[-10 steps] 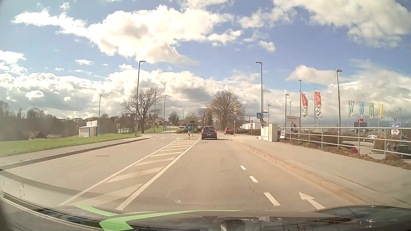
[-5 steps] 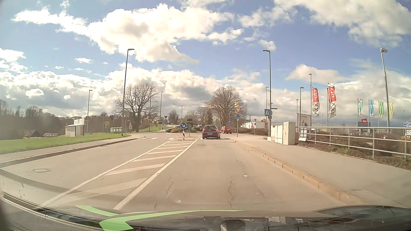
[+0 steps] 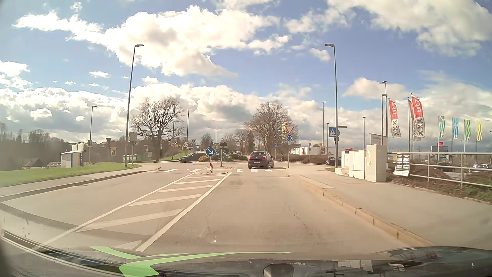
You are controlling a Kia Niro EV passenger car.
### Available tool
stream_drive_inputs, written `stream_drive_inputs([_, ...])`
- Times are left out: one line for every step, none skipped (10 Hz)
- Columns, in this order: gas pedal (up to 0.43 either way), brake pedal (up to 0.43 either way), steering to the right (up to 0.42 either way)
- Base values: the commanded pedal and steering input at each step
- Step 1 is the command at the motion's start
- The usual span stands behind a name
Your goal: Follow the waypoints while adhering to traffic rules and regulations
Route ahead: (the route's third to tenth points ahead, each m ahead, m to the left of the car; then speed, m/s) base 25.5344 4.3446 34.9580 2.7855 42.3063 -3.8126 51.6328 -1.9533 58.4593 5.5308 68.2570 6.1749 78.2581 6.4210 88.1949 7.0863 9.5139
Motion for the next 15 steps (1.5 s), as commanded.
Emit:
stream_drive_inputs([0.000, 0.195, 0.002])
stream_drive_inputs([0.000, 0.195, 0.002])
stream_drive_inputs([0.000, 0.195, 0.002])
stream_drive_inputs([0.000, 0.207, 0.002])
stream_drive_inputs([0.000, 0.226, 0.002])
stream_drive_inputs([0.000, 0.232, 0.001])
stream_drive_inputs([0.000, 0.232, 0.001])
stream_drive_inputs([0.000, 0.226, 0.001])
stream_drive_inputs([0.000, 0.226, 0.001])
stream_drive_inputs([0.000, 0.226, 0.001])
stream_drive_inputs([0.000, 0.201, 0.001])
stream_drive_inputs([0.000, 0.171, 0.001])
stream_drive_inputs([0.000, 0.171, 0.001])
stream_drive_inputs([0.000, 0.171, 0.000])
stream_drive_inputs([0.000, 0.177, 0.000])
